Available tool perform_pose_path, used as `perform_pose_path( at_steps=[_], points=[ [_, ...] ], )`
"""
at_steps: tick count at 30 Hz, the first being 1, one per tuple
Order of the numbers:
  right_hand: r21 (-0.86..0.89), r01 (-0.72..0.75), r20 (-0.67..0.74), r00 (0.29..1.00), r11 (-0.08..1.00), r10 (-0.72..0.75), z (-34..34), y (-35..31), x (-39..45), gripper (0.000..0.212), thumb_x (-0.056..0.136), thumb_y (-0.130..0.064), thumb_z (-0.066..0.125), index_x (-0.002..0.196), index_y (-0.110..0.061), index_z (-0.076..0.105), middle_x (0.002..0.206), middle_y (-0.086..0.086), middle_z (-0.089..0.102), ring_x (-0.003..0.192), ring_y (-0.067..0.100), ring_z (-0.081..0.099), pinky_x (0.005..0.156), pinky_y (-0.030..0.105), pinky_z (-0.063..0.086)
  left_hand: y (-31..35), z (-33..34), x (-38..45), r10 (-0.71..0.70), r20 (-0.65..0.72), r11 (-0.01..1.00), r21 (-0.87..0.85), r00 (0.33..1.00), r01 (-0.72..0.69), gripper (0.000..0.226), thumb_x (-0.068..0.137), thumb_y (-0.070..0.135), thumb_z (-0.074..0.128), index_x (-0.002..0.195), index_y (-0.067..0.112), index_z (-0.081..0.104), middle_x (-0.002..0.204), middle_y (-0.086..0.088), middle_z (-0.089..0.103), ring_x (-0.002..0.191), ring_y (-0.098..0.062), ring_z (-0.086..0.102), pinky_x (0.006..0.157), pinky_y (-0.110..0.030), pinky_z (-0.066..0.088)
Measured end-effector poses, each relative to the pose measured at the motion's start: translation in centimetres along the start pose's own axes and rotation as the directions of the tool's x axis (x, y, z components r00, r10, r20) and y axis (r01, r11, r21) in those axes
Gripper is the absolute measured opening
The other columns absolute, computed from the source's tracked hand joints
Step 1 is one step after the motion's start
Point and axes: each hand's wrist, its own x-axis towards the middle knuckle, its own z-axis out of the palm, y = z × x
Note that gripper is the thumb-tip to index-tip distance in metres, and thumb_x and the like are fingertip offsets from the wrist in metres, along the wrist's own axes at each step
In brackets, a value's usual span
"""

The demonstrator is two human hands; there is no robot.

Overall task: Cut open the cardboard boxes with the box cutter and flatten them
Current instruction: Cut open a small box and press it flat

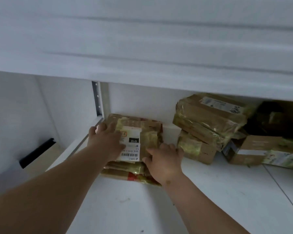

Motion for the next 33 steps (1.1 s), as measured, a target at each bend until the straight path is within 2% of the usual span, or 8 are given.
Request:
perform_pose_path(
  at_steps=[4, 8, 12, 15, 18, 24, 28, 33],
  points=[
    [-0.021, 0.1, 0.011, 0.995, 0.995, -0.1, 2.1, 1.0, 0.2, 0.035, 0.097, -0.05, 0.043, 0.118, -0.029, 0.062, 0.149, 0.0, 0.024, 0.14, 0.028, 0.014, 0.115, 0.056, 0.003, 1.1, 2.3, 0.2, 0.031, 0.11, 0.997, -0.075, 0.993, -0.022, 0.058, 0.1, 0.047, 0.035, 0.153, 0.03, 0.02, 0.157, 0.0, 0.026, 0.143, -0.027, 0.027, 0.113, -0.051, 0.026],
    [0.043, 0.157, 0.046, 0.986, 0.987, -0.159, 3.7, 1.6, 0.0, 0.036, 0.102, -0.041, 0.035, 0.132, -0.025, 0.048, 0.143, -0.007, 0.044, 0.135, 0.014, 0.038, 0.117, 0.051, 0.0, 1.4, 3.8, -0.2, -0.005, 0.191, 0.983, -0.18, 0.982, 0.04, 0.08, 0.093, 0.068, 0.032, 0.154, 0.02, 0.012, 0.161, -0.001, 0.019, 0.146, -0.028, 0.021, 0.115, -0.05, 0.025],
    [0.152, 0.133, 0.094, 0.984, 0.979, -0.148, 3.6, 2.5, 0.0, 0.041, 0.102, -0.037, 0.037, 0.143, -0.029, 0.04, 0.147, -0.009, 0.043, 0.137, 0.012, 0.038, 0.119, 0.049, -0.004, 1.7, 3.5, -0.3, 0.012, 0.228, 0.988, -0.15, 0.974, 0.022, 0.091, 0.085, 0.076, 0.042, 0.151, 0.02, 0.014, 0.162, -0.001, 0.014, 0.147, -0.028, 0.018, 0.116, -0.051, 0.026],
    [0.238, 0.173, -0.01, 0.984, 0.956, -0.176, 4.0, 4.0, -0.6, 0.041, 0.1, -0.032, 0.044, 0.14, -0.033, 0.051, 0.154, -0.014, 0.035, 0.141, 0.01, 0.031, 0.117, 0.042, 0.003, 2.5, 2.3, -0.5, -0.025, 0.165, 0.995, -0.089, 0.986, 0.04, 0.091, 0.082, 0.074, 0.048, 0.151, 0.022, 0.021, 0.16, -0.001, 0.018, 0.145, -0.028, 0.021, 0.115, -0.05, 0.022],
    [0.321, 0.203, -0.253, 0.96, 0.925, -0.123, 4.0, 5.7, -1.4, 0.034, 0.09, -0.028, 0.045, 0.111, -0.03, 0.072, 0.123, -0.011, 0.053, 0.118, 0.011, 0.051, 0.097, 0.033, 0.022, 4.4, 0.3, -0.8, -0.026, 0.024, 0.999, -0.025, 0.999, 0.026, 0.072, 0.08, 0.057, 0.06, 0.142, 0.024, 0.04, 0.146, -0.004, 0.027, 0.135, -0.027, 0.028, 0.11, -0.046, 0.026],
    [0.425, 0.139, -0.367, 0.93, 0.894, 0.029, 1.4, 11.7, -3.0, 0.026, 0.081, -0.021, 0.047, 0.085, -0.02, 0.072, 0.097, -0.005, 0.063, 0.09, 0.019, 0.063, 0.081, 0.032, 0.03, 12.4, -2.7, -1.3, 0.032, -0.13, 0.975, -0.215, 0.991, -0.06, 0.054, 0.089, 0.021, 0.046, 0.142, 0.029, 0.039, 0.144, 0.0, 0.036, 0.133, -0.025, 0.035, 0.11, -0.045, 0.025],
    [0.39, 0.109, -0.466, 0.88, 0.915, 0.094, 0.6, 17.3, -4.9, 0.03, 0.076, -0.023, 0.043, 0.078, -0.022, 0.073, 0.085, -0.004, 0.067, 0.075, 0.021, 0.067, 0.069, 0.033, 0.041, 19.1, -4.1, -2.5, 0.13, -0.24, 0.944, -0.266, 0.962, -0.194, 0.044, 0.094, 0.026, 0.043, 0.138, 0.031, 0.043, 0.146, 0.003, 0.037, 0.136, -0.024, 0.031, 0.108, -0.046, 0.025],
    [0.334, 0.061, -0.527, 0.839, 0.941, 0.132, -1.4, 24.4, -8.3, 0.031, 0.073, -0.022, 0.041, 0.074, -0.022, 0.072, 0.081, -0.002, 0.068, 0.074, 0.024, 0.067, 0.064, 0.033, 0.047, 26.8, -5.0, -4.1, 0.298, -0.272, 0.893, -0.26, 0.915, -0.368, 0.046, 0.095, 0.038, 0.046, 0.14, 0.033, 0.042, 0.147, 0.006, 0.037, 0.137, -0.021, 0.03, 0.108, -0.041, 0.025]
  ],
)
